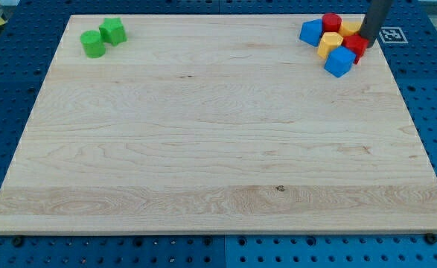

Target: Slide the yellow heart towards blue cube

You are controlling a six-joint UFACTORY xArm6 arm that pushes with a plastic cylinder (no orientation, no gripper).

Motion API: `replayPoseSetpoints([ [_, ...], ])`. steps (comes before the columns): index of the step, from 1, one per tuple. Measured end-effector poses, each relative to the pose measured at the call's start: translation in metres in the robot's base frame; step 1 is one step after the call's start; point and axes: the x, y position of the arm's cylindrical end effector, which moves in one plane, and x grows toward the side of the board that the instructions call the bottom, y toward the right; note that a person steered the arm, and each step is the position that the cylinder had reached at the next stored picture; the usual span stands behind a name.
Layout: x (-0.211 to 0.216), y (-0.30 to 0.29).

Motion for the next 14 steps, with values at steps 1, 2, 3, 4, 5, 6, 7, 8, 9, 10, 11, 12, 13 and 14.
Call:
replayPoseSetpoints([
  [1, 0.003, -0.001],
  [2, 0.002, 0.041],
  [3, 0.002, 0.046],
  [4, -0.035, 0.045],
  [5, -0.071, 0.040],
  [6, -0.071, 0.037],
  [7, -0.071, 0.034],
  [8, -0.071, 0.026],
  [9, -0.067, 0.003],
  [10, -0.065, -0.007],
  [11, -0.057, -0.007],
  [12, -0.028, -0.009],
  [13, -0.027, -0.009],
  [14, -0.040, -0.009],
])
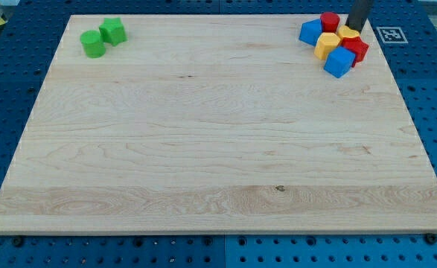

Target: Slide the yellow heart towards blue cube

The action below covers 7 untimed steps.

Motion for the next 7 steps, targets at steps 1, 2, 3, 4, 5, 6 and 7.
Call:
replayPoseSetpoints([
  [1, -0.006, 0.000],
  [2, -0.005, -0.003],
  [3, 0.005, -0.037],
  [4, 0.006, -0.051],
  [5, 0.005, -0.048],
  [6, 0.004, -0.023],
  [7, 0.003, 0.013],
])
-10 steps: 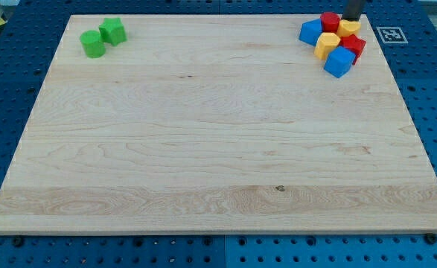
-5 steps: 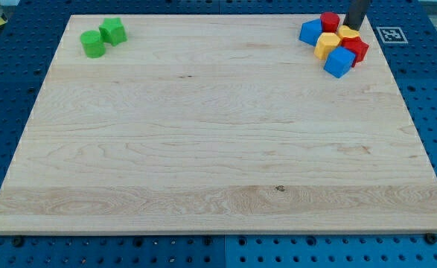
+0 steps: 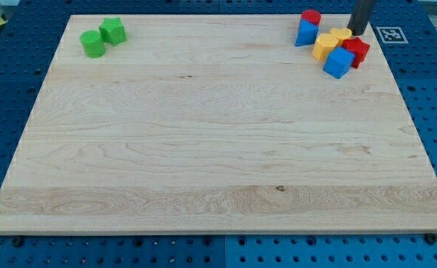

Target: Slide the yellow heart towards blue cube

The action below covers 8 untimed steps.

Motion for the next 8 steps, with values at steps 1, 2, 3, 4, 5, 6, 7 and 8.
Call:
replayPoseSetpoints([
  [1, -0.001, 0.000],
  [2, -0.001, -0.005],
  [3, 0.005, -0.020],
  [4, 0.005, -0.028],
  [5, 0.013, -0.037],
  [6, 0.026, -0.045],
  [7, 0.041, -0.054],
  [8, 0.053, -0.063],
])
